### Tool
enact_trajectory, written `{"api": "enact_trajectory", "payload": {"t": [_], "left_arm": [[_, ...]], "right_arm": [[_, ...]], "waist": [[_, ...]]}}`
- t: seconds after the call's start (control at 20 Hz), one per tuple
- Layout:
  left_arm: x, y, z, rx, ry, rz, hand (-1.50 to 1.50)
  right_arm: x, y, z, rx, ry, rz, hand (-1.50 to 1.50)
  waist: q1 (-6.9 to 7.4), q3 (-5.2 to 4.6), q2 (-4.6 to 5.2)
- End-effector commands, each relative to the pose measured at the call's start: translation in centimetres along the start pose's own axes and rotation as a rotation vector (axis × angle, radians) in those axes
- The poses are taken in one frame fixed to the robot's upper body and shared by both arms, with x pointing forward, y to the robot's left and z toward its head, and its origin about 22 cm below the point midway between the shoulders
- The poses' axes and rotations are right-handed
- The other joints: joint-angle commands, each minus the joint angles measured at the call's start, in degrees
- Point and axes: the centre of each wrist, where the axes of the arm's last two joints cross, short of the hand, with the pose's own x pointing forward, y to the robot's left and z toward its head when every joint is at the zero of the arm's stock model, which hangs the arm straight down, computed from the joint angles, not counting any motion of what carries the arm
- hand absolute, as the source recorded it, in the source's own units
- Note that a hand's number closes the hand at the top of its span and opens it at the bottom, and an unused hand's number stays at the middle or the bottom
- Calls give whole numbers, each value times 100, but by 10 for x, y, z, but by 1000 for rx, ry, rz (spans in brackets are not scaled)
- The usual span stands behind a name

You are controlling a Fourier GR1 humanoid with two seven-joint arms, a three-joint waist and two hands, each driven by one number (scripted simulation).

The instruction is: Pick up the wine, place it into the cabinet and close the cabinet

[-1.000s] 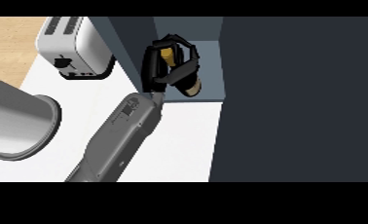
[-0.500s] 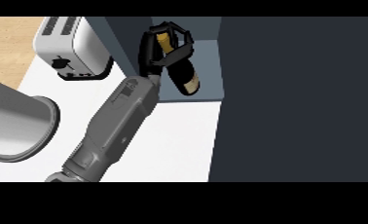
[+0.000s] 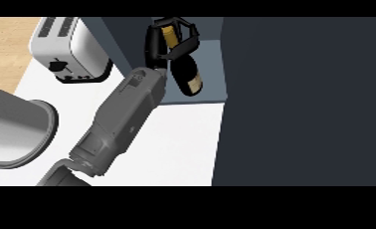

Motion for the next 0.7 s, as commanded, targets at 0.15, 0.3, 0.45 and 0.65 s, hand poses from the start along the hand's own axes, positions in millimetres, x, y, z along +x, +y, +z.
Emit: {"api": "enact_trajectory", "payload": {"t": [0.15, 0.3, 0.45, 0.65], "left_arm": [[3, -1, -16, 46, -9, -37, 150], [3, 7, -22, 34, 25, -23, 150], [-5, 9, -17, 88, 74, 33, 150], [-10, 16, -15, 122, 92, 122, 150]], "right_arm": [[10, 8, 20, 35, -40, -48, -150], [13, 5, 20, 33, -40, -59, -150], [5, 3, 14, 38, -32, -44, -150], [11, 5, 27, 60, -35, -63, -150]], "waist": [[-54, -2, 36], [-57, -2, 39], [-108, -1, 69], [-174, -2, 72]]}}
